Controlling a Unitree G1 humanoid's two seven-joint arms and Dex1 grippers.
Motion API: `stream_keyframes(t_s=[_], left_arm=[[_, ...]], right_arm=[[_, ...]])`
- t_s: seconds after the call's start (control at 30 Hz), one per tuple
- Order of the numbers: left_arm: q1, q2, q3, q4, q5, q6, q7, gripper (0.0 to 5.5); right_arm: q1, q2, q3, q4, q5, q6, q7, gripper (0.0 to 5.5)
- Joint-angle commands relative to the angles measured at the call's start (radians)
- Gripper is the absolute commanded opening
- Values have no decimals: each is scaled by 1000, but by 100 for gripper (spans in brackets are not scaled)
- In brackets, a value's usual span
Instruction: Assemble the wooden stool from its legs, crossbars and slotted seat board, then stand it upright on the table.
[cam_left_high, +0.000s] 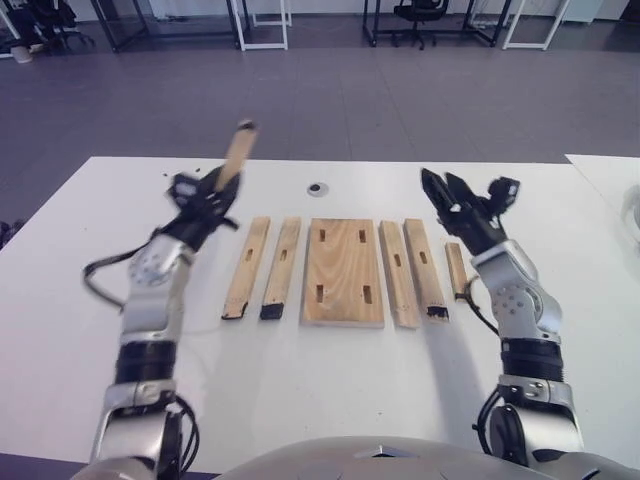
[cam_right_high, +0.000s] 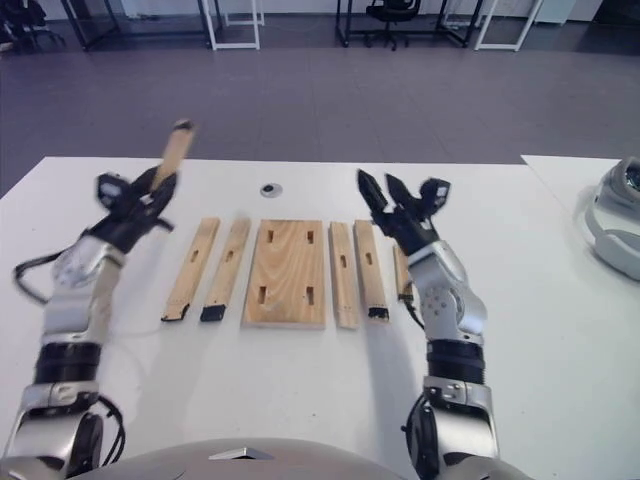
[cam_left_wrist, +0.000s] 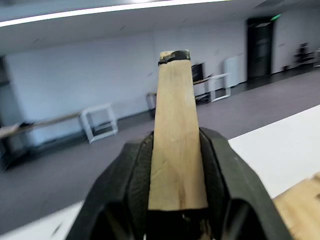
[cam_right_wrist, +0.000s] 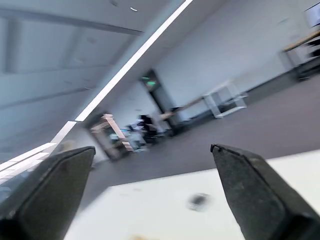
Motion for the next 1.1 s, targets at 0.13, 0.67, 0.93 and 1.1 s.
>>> stream_keyframes(t_s=[0.13,0.67,0.93,1.1], left_arm=[[-96,-100,-197,-31,96,-70,-54,129],[-82,-36,-226,-37,149,-113,-92,129],[-69,-28,-214,-31,149,-85,-90,225],[18,-22,-106,-64,109,-19,-4,327]], right_arm=[[-117,146,15,-70,209,145,-118,396],[-89,153,6,-105,275,211,-181,80],[62,153,-61,-165,170,100,-261,41],[251,141,-84,-170,25,22,-323,41]])
